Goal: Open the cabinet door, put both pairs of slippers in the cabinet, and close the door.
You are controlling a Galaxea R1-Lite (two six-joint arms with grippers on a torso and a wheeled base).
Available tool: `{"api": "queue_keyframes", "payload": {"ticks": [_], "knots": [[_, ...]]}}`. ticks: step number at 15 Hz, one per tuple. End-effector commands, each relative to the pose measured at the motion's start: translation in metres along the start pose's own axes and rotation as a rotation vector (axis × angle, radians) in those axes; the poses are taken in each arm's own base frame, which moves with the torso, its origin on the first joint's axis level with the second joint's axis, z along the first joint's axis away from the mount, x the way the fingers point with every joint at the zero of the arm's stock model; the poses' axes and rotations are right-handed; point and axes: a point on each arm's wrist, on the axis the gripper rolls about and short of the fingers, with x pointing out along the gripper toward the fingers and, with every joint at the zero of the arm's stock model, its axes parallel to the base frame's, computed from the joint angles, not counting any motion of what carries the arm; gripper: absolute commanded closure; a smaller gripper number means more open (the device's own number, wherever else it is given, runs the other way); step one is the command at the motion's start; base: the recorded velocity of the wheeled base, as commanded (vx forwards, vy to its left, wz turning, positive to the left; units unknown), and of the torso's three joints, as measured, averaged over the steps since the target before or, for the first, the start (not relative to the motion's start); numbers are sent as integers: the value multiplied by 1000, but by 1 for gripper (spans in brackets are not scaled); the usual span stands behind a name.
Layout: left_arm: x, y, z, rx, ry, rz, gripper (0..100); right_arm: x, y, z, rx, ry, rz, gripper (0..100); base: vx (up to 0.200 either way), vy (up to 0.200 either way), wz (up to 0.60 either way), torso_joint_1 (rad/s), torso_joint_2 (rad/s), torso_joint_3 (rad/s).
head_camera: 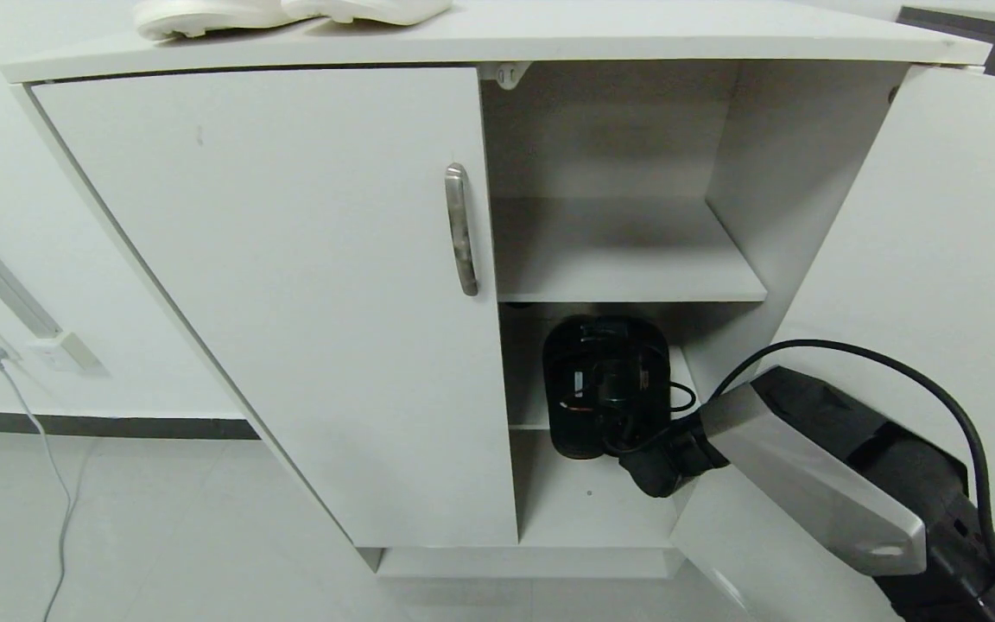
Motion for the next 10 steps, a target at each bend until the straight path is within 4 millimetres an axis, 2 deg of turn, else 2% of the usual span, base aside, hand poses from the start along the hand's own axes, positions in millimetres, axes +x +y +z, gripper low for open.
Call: {"api": "queue_keyframes", "payload": {"ticks": [1,4,10], "knots": [[0,0,0,0,2,0,100,5,0,3,8,-9,1,100,0,0,0,0,0,0],[0,0,0,0,2,0,100,9,3,15,8,-9,5,100,0,0,0,0,0,0],[0,0,0,0,3,0,100,21,9,14,5,-4,0,100,0,0,0,0,0,0]]}}
